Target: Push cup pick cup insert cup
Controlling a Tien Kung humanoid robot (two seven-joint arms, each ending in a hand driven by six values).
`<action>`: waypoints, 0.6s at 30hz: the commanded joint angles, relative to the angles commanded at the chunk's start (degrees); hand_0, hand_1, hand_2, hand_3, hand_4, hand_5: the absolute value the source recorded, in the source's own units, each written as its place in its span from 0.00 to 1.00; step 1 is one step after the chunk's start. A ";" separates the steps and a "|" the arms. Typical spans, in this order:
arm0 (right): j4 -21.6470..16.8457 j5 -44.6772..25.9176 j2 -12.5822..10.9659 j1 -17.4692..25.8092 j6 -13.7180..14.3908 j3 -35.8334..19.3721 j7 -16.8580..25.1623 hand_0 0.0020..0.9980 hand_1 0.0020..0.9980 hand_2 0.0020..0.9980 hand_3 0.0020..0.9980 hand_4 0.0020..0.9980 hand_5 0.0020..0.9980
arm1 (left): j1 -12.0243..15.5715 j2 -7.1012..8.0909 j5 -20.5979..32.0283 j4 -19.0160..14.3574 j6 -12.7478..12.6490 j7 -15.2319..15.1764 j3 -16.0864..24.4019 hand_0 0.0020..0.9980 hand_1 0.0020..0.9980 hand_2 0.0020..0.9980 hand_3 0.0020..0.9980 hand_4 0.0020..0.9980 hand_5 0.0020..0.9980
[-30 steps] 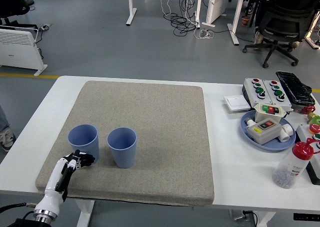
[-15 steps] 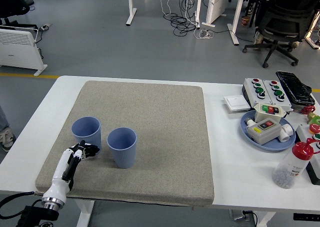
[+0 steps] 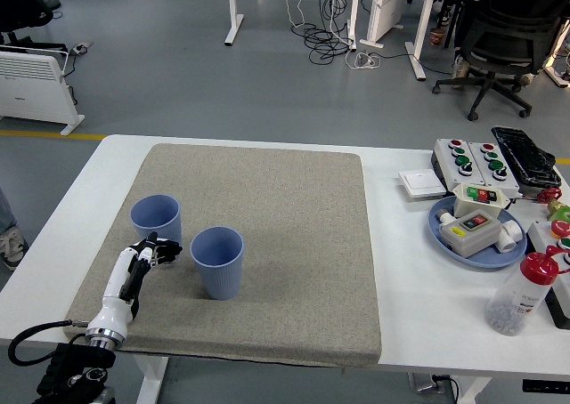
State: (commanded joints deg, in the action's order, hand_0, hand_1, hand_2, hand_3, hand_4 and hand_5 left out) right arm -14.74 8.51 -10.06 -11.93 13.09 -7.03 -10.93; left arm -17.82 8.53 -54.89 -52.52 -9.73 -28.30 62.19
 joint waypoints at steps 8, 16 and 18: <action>-0.05 0.42 0.03 -0.07 0.02 -0.23 -0.13 0.70 0.64 0.65 0.57 0.06 0.46 | -5.66 -0.05 4.52 5.86 0.12 -0.84 -3.12 0.64 0.62 0.56 0.48 0.53 1.00; -0.09 1.11 0.04 -0.02 0.00 -0.55 -0.31 0.70 0.64 0.65 0.57 0.06 0.46 | -9.79 -0.44 5.62 10.18 0.34 -1.41 -5.12 0.64 0.62 0.55 0.47 0.52 1.00; -0.11 1.34 0.07 0.07 -0.01 -0.70 -0.39 0.70 0.64 0.65 0.57 0.06 0.46 | -11.14 -0.43 6.25 11.84 0.41 -1.54 -6.19 0.64 0.62 0.55 0.47 0.52 1.00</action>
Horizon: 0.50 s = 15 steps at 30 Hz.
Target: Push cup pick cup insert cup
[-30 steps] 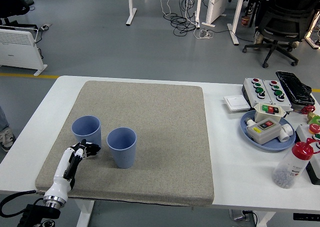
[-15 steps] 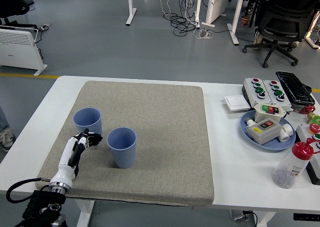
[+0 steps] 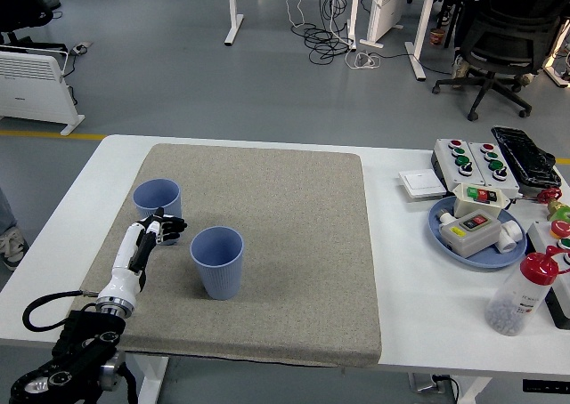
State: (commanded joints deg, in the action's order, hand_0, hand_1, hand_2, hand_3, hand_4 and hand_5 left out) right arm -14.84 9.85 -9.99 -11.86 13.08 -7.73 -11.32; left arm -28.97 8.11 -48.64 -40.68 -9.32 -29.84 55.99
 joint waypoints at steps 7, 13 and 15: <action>-0.04 0.78 0.06 0.24 -0.04 -0.43 -0.25 0.71 0.64 0.65 0.57 0.06 0.46 | -2.79 0.39 0.59 3.28 0.04 0.02 -2.64 0.64 0.62 0.55 0.47 0.52 1.00; -0.10 1.33 0.15 0.51 -0.07 -0.75 -0.44 0.70 0.64 0.65 0.57 0.06 0.46 | -4.74 0.46 2.12 6.07 0.16 -0.40 -4.99 0.63 0.62 0.55 0.47 0.51 1.00; -0.11 1.71 0.17 0.59 -0.10 -0.93 -0.55 0.70 0.64 0.65 0.57 0.06 0.46 | -5.16 0.37 2.45 6.90 0.23 -0.50 -5.45 0.63 0.62 0.54 0.47 0.51 1.00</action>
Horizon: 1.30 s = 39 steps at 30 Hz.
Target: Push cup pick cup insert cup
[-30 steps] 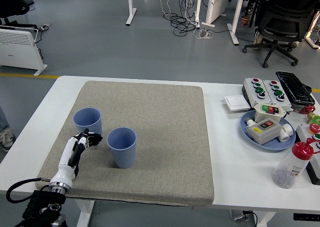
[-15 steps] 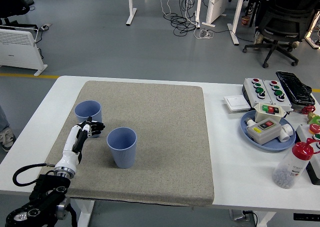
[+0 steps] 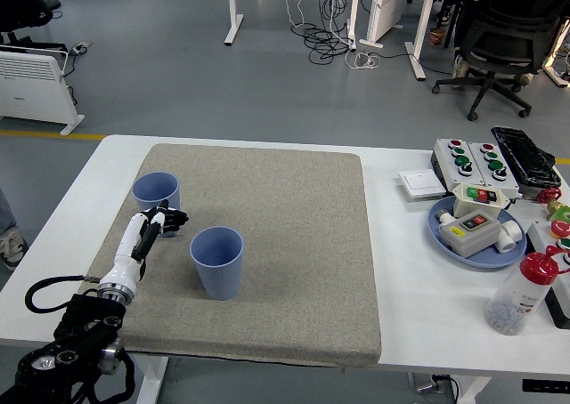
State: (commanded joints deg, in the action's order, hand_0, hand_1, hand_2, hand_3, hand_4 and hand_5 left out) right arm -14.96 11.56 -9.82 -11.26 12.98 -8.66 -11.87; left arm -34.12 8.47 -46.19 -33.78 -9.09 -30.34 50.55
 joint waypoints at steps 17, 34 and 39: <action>0.08 -2.36 -0.13 -0.20 0.10 1.32 0.74 0.71 0.64 0.65 0.57 0.06 0.47 | 4.19 4.39 -8.55 -9.74 -0.31 2.74 5.37 0.60 0.57 0.53 0.47 0.51 1.00; 0.13 -3.88 -0.27 -0.05 0.12 2.07 1.08 0.71 0.64 0.64 0.57 0.06 0.47 | 8.57 13.95 -24.16 -29.93 0.98 7.76 15.88 0.45 0.53 0.49 0.45 0.51 1.00; 0.10 -3.76 -0.24 -0.02 0.12 1.93 0.95 0.71 0.64 0.64 0.57 0.06 0.46 | 3.81 14.83 -30.08 -29.92 -1.35 9.19 15.81 0.47 0.56 0.53 0.50 0.67 1.00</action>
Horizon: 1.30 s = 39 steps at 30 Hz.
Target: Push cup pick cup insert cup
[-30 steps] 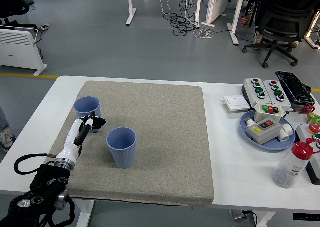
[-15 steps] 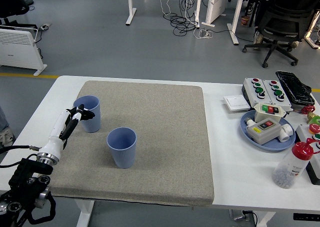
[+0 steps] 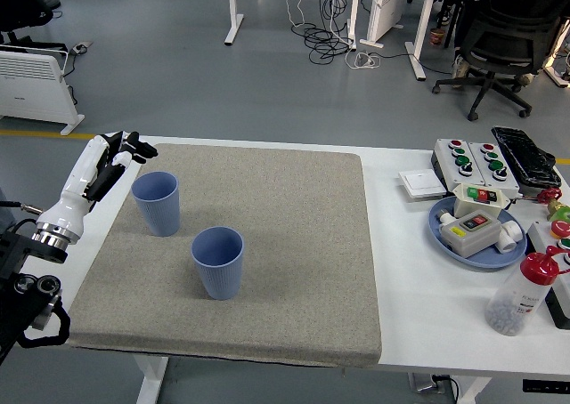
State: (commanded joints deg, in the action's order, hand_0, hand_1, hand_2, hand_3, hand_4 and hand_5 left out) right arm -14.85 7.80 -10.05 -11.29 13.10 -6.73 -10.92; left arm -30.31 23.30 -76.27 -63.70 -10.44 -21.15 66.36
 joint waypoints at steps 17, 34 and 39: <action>-0.15 -0.32 0.12 0.50 0.17 0.02 -0.06 0.71 0.64 0.64 0.57 0.07 0.46 | -17.78 -1.15 -35.34 15.03 23.39 23.30 -9.79 1.00 0.99 1.00 1.00 0.92 0.59; -0.22 0.64 0.23 1.15 0.20 -0.63 -0.45 0.71 0.64 0.65 0.57 0.07 0.46 | -20.53 -2.77 -38.60 20.27 27.02 25.54 -11.17 0.91 0.93 1.00 1.00 0.90 0.50; -0.20 0.40 0.22 1.08 0.19 -0.42 -0.32 0.71 0.64 0.65 0.57 0.07 0.46 | -19.43 -2.16 -35.51 18.57 22.75 22.30 -8.86 0.97 0.96 1.00 1.00 0.92 0.59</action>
State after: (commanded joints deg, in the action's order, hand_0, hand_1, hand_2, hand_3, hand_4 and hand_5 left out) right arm -15.05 8.20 -9.84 -10.21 13.29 -7.15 -11.24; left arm -49.74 21.14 -111.79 -45.13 12.30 1.15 57.50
